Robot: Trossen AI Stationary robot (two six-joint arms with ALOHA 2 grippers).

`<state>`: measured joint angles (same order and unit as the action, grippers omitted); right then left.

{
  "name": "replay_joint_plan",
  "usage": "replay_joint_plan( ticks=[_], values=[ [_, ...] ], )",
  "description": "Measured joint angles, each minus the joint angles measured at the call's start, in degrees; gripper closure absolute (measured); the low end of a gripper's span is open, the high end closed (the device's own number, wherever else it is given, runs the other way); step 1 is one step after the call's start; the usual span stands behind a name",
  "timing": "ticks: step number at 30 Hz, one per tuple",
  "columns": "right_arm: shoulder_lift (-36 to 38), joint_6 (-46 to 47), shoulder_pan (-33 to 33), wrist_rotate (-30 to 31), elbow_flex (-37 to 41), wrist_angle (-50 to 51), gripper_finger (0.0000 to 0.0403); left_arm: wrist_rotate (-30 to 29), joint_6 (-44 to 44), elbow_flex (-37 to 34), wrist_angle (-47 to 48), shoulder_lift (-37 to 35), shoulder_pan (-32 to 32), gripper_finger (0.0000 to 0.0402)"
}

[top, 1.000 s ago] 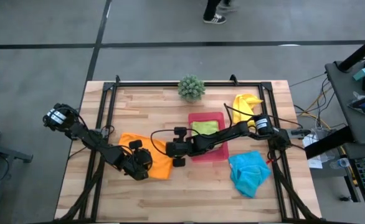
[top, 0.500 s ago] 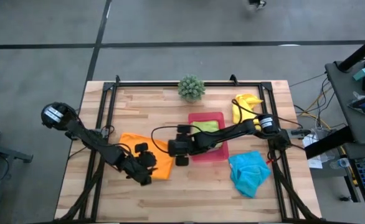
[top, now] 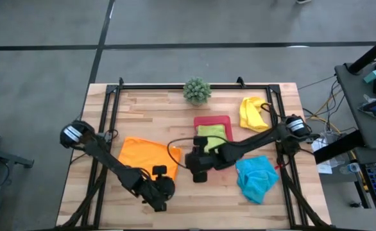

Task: Fold microfiber towels
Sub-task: Fold the orange towel

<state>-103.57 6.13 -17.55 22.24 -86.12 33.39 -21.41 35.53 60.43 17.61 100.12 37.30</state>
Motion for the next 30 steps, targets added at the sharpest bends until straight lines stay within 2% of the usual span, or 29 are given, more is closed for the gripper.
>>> replay_joint_plan(
  ticks=[5,9,15,22,26,30],
  values=[
    [0.3,-1.3,-3.3,-0.2,3.3,-7.1,0.0257,-0.3,0.8,2.6,5.7,2.7,0.3,0.0228],
    [-0.6,-2.8,-4.6,-0.1,4.7,-11.2,0.0259,-3.3,3.0,2.9,7.8,3.9,0.7,0.0194],
    [-1.2,-2.7,-4.8,-0.1,6.8,-16.0,0.0264,-6.4,4.7,2.8,7.4,7.9,0.7,0.0189],
    [-1.2,-1.6,-4.8,0.3,7.5,-16.3,0.0264,-7.0,4.9,3.0,6.6,9.5,0.7,0.0230],
    [-1.2,-1.6,-4.8,0.3,7.7,-17.4,0.0264,-6.8,4.7,2.9,6.6,9.3,0.8,0.0279],
    [-1.2,-1.7,-4.8,0.3,8.0,-19.0,0.0264,-7.3,4.6,2.8,7.2,9.3,0.7,0.0345]
  ],
)
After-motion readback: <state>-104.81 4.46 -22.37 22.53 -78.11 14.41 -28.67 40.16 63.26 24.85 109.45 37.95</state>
